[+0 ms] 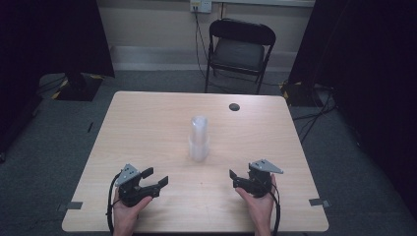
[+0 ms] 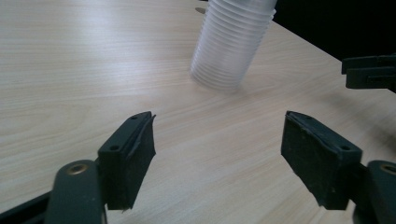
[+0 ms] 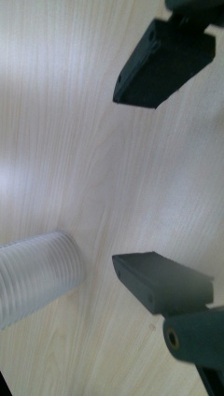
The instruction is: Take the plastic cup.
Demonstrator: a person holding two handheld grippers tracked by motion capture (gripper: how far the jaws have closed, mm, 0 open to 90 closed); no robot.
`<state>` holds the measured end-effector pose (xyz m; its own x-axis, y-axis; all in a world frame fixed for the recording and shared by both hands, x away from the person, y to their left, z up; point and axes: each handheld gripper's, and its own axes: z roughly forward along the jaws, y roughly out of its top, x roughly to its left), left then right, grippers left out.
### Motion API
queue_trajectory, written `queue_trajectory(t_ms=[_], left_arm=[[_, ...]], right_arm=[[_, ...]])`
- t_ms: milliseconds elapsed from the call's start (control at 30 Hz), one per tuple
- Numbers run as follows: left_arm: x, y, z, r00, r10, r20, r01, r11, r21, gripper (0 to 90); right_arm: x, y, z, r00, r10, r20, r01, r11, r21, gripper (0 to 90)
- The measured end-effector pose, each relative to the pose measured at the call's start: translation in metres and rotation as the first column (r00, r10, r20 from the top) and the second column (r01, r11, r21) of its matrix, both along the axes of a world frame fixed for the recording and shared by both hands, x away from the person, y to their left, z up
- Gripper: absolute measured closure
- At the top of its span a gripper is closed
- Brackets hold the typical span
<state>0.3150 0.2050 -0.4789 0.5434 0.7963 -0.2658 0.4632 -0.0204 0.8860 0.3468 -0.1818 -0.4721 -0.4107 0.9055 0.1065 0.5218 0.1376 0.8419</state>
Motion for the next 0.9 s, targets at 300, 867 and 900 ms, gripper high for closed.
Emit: queue_trajectory(t_ms=[300, 867, 900], left_arm=[[0.009, -0.009, 0.011, 0.9995, -0.028, 0.014, 0.027, 0.9995, 0.013, 24.3], [0.025, -0.030, 0.046, 0.9899, -0.109, 0.091, 0.108, 0.9941, 0.011, 21.3], [0.027, -0.031, 0.047, 0.9890, -0.112, 0.096, 0.112, 0.9937, 0.012, 21.3]], right_arm=[[-0.005, -0.003, 0.002, 0.9986, 0.041, 0.034, -0.043, 0.996, 0.072, 29.3], [-0.024, 0.009, 0.002, 0.9904, 0.128, 0.053, -0.133, 0.985, 0.113, 38.2], [-0.024, 0.010, 0.003, 0.9901, 0.130, 0.054, -0.135, 0.984, 0.112, 38.2]])
